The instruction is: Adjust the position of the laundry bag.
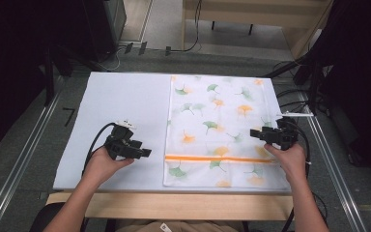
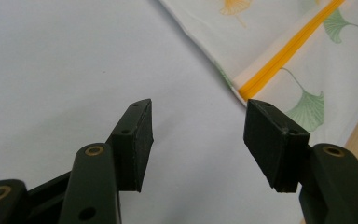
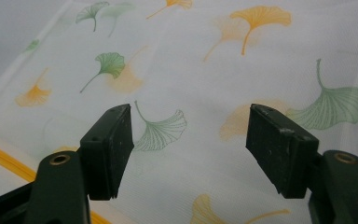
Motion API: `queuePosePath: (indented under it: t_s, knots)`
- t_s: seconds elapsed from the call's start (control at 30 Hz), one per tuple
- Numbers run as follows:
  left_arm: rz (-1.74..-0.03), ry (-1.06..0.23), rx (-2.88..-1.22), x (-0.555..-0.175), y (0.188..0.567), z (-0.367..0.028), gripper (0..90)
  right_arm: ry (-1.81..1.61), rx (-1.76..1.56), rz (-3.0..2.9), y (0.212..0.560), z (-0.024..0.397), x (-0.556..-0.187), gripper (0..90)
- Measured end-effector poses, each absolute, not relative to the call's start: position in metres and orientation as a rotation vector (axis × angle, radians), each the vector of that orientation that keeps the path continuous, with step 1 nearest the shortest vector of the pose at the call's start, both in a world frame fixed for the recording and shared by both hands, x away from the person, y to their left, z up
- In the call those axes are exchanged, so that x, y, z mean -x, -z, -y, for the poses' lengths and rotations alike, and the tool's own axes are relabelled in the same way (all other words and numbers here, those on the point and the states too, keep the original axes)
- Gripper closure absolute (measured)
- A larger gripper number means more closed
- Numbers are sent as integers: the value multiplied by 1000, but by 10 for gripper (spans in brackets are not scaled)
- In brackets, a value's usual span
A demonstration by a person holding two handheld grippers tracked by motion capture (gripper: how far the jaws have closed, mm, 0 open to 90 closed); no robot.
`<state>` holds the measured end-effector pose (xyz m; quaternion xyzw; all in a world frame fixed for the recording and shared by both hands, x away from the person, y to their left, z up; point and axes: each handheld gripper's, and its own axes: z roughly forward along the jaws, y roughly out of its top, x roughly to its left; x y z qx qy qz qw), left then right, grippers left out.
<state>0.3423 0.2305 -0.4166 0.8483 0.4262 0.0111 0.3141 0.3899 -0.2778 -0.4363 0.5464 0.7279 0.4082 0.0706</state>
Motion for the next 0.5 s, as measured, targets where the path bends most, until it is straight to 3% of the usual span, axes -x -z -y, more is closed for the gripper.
queuePosePath:
  t_s: [0.1, 0.23, 0.5]
  knots:
    - [-1137, -23, -2246, -346, 418, -232, 411, -1191, -1613, -2205, 436, 273, -389, 343]
    - [-1091, -44, -2266, -349, 417, -229, 484, -1183, -1588, -2207, 434, 270, -388, 438]
    - [-1087, 17, -2261, -356, 423, -228, 504, -1189, -1600, -2225, 438, 262, -394, 498]
